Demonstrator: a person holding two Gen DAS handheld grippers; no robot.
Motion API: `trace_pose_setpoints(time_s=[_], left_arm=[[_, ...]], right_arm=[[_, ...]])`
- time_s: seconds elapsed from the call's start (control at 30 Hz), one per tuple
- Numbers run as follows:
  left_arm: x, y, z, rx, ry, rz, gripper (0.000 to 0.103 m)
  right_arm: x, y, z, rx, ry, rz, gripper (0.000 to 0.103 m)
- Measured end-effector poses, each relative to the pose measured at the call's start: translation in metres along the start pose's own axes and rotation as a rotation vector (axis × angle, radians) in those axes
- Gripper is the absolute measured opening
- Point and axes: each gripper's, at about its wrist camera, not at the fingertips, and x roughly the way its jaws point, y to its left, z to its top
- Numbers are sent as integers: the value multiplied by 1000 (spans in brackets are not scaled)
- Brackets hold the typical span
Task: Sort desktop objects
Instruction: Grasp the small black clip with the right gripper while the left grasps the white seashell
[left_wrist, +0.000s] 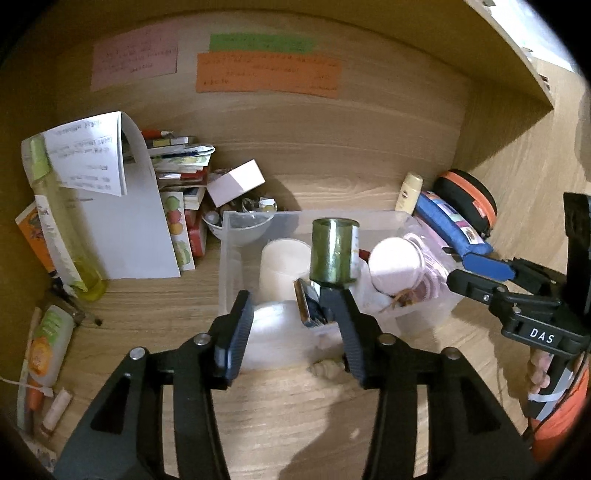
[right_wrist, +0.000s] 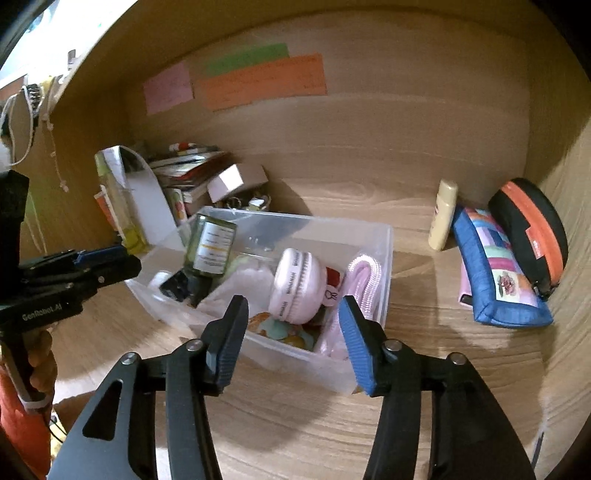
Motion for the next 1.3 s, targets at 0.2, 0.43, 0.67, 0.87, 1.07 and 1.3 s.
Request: trace_pose_setpoints(time_s=[0.2, 0.43, 0.67, 0.87, 1.07, 1.3], left_arm=[[2, -10, -21, 34, 53, -22, 46], [26, -10, -41, 33, 155, -42, 46], [43, -8, -48, 9, 218, -100, 46], [61, -19, -46, 65, 279, -125, 46], [74, -30, -43, 106, 308, -150, 45], [73, -47, -55, 185, 342, -231, 36]], right_arm=[[-7, 14, -7, -29, 9, 20, 47], [-6, 26, -21, -60, 49, 42, 47], [7, 36, -33, -98, 106, 66, 47], [17, 41, -45, -123, 151, 82, 47], [17, 33, -53, -127, 183, 66, 47], [20, 24, -52, -98, 199, 63, 47]])
